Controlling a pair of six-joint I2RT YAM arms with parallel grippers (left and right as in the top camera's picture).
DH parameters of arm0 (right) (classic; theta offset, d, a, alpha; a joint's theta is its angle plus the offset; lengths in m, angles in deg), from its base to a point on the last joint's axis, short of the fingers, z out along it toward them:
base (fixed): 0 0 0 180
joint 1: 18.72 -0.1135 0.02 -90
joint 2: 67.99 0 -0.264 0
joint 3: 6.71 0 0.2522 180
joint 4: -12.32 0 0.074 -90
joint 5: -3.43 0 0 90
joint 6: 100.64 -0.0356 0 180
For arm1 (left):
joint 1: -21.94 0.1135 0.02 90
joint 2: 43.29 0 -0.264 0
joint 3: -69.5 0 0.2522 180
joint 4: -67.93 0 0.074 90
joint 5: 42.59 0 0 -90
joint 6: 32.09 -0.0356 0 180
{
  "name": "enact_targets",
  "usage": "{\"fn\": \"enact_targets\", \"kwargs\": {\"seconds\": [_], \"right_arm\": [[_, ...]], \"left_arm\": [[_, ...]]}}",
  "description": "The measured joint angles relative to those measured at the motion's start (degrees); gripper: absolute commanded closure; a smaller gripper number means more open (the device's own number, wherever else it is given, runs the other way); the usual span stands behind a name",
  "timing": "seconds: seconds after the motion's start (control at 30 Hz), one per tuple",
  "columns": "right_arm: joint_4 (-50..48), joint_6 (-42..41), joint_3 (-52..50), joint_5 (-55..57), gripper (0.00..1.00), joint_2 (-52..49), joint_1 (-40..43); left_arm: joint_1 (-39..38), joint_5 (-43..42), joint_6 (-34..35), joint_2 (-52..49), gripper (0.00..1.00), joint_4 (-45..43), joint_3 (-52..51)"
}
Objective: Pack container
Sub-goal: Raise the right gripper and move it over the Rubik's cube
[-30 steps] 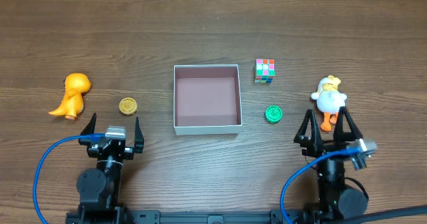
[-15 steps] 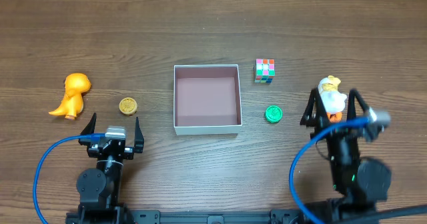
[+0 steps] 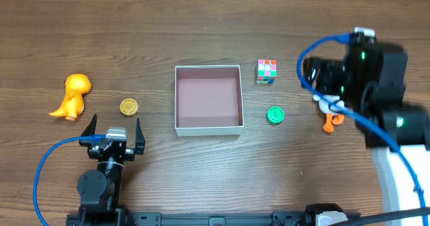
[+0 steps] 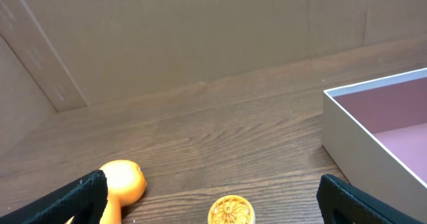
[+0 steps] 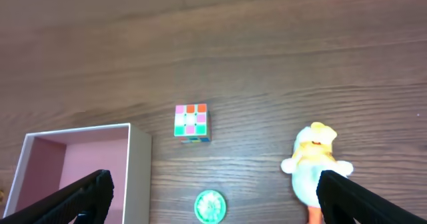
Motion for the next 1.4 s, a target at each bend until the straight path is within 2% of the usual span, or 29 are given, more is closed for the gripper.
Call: {"fn": "enact_targets", "kwargs": {"seconds": [0.1,0.3,0.53,1.1,1.4], "right_arm": [[2.0,0.8,4.3,-0.1,0.00,-3.3,0.0],[4.1,1.4,5.4,-0.2,0.00,-6.1,0.1],[8.4,2.5,5.9,-4.2,0.00,-17.4,0.4],[2.1,2.9,5.9,-11.7,0.00,-28.5,-2.4],[-1.7,-1.0,5.9,-7.7,0.00,-32.8,-2.4]], "left_arm": [[0.0,0.0,0.0,0.0,0.00,0.0,0.0],[0.0,0.0,0.0,0.0,0.00,0.0,0.0],[0.0,0.0,0.0,0.0,0.00,0.0,0.0],[0.0,0.0,0.0,0.0,0.00,0.0,0.0],[0.0,0.0,0.0,0.0,0.00,0.0,0.0]]}}
